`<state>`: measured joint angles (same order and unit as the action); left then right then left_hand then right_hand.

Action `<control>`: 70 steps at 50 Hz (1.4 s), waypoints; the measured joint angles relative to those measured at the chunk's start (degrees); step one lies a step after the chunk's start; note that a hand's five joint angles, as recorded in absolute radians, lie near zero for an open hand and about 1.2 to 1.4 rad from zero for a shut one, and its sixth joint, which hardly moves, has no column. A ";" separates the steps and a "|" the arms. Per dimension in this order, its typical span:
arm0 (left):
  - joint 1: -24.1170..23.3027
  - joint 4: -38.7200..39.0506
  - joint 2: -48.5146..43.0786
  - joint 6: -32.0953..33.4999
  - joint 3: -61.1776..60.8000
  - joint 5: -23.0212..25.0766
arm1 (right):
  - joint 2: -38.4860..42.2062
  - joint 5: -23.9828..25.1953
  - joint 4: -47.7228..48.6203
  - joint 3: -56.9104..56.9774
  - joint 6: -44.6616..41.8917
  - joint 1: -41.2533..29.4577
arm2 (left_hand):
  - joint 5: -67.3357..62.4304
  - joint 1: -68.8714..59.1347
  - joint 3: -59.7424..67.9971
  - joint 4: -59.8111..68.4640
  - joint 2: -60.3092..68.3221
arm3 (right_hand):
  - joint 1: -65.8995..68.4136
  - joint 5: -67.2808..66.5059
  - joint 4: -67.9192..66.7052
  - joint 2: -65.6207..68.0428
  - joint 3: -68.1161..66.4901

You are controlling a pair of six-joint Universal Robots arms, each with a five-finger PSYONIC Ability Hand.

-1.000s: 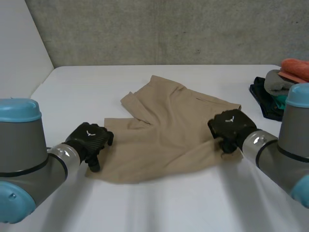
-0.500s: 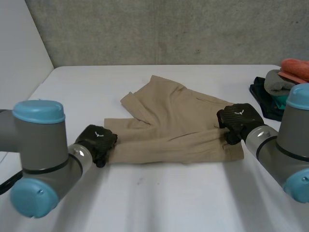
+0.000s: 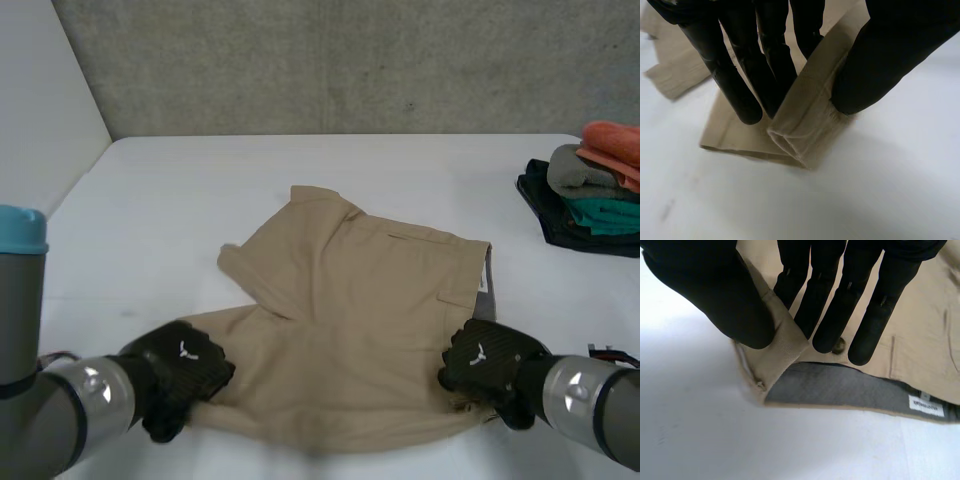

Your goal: Fold the laundry.

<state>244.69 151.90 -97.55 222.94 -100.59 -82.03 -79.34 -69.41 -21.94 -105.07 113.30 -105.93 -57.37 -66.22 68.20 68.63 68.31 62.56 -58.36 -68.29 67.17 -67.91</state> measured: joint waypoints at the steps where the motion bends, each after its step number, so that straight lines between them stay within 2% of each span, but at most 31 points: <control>1: 0.00 0.95 -1.12 -0.08 0.84 -0.42 | 0.63 -0.65 0.94 0.63 1.52 -0.31 | 0.00 0.00 0.00 0.00 0.00 | 0.54 0.00 0.00 0.00 0.00; 8: -0.08 10.01 -13.53 -2.23 14.34 -5.63 | 7.29 -6.55 10.53 8.73 12.26 -2.95 | 0.01 0.00 0.00 0.01 0.02 | 1.01 -0.20 0.00 0.00 0.00; 15: 0.25 22.00 -22.59 -7.66 37.35 -6.92 | 15.37 -14.95 22.41 26.85 21.81 -6.14 | 0.00 0.00 0.00 0.06 0.14 | 1.02 -0.24 -0.02 0.00 0.00; 20: 1.06 31.76 -23.70 -13.34 52.51 -7.74 | 17.37 -21.01 32.03 40.56 29.15 -7.29 | 0.00 0.00 0.00 0.21 0.14 | 1.03 -0.24 -0.10 0.00 -0.18; 25: 2.37 41.04 -22.98 -19.53 64.86 -11.61 | 16.13 -24.96 45.72 49.13 37.14 -7.69 | 0.00 0.00 0.01 0.24 0.16 | 1.03 -0.24 -0.22 0.10 -0.24; 28: 2.94 42.61 -22.61 -22.41 69.64 -13.02 | 14.97 -25.33 53.70 50.89 40.24 -8.13 | 0.00 0.00 0.01 0.24 0.16 | 1.03 -0.25 -0.22 0.10 -0.24; 31: 3.24 40.76 -22.23 -24.40 71.06 -12.66 | 14.49 -24.11 59.04 51.03 41.44 -9.09 | 0.00 0.00 0.01 0.24 0.16 | 1.07 -0.45 -0.22 0.10 -0.24; 37: 3.86 36.85 -21.08 -26.28 64.85 -10.77 | 16.13 -21.19 58.87 49.38 40.08 -11.08 | -0.01 0.00 0.07 0.24 0.30 | 1.61 -0.51 -0.23 0.14 -0.24; 44: 4.46 37.95 -20.76 -26.35 52.02 -10.01 | 19.61 -19.85 55.04 44.84 38.96 -11.83 | 0.00 0.00 0.14 0.25 0.35 | 1.61 -0.52 -0.23 0.24 -0.24; 55: 4.74 39.46 -23.17 -21.45 26.27 -7.14 | 25.58 -17.44 48.21 29.22 37.77 -11.55 | 0.00 0.00 0.14 0.25 0.35 | 1.61 -0.52 -0.23 0.24 -0.24; 57: 4.80 39.35 -23.07 -21.05 24.93 -6.86 | 25.64 -17.33 47.60 28.43 37.64 -11.54 | -0.01 0.00 0.14 0.25 0.35 | 1.61 -0.52 -0.23 0.24 -0.24; 58: 5.06 38.67 -22.07 -19.77 20.61 -5.89 | 25.17 -16.91 44.83 25.55 37.03 -11.49 | 0.00 0.00 0.14 0.25 0.35 | 1.61 -0.52 -0.23 0.24 -0.24; 62: 5.24 37.17 -20.08 -18.42 16.40 -4.93 | 23.66 -16.47 41.46 22.75 36.31 -11.40 | -0.01 0.00 0.14 0.25 0.35 | 1.61 -0.52 -0.23 0.24 -0.24; 63: 5.28 33.94 -15.97 -16.34 11.51 -3.91 | 20.27 -15.95 36.54 19.57 35.03 -11.21 | 0.00 0.00 0.14 0.25 0.35 | 1.61 -0.52 -0.24 0.24 -0.24; 65: 5.23 31.99 -13.72 -15.30 9.55 -3.55 | 18.00 -15.67 33.56 17.97 34.15 -11.03 | 0.00 0.00 0.14 0.25 0.35 | 1.61 -0.52 -0.23 0.24 -0.24; 70: 4.51 19.69 -3.46 -9.90 2.42 -2.77 | 8.95 -14.47 21.10 12.67 29.26 -9.65 | 0.00 0.00 0.15 0.25 0.35 | 1.61 -0.52 -0.23 0.24 -0.24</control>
<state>249.20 171.59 -101.01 213.03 -98.17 -84.80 -70.38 -83.89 -0.83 -92.40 142.56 -115.58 -57.38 -66.22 68.35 68.88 68.66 64.17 -58.88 -68.52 67.41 -68.15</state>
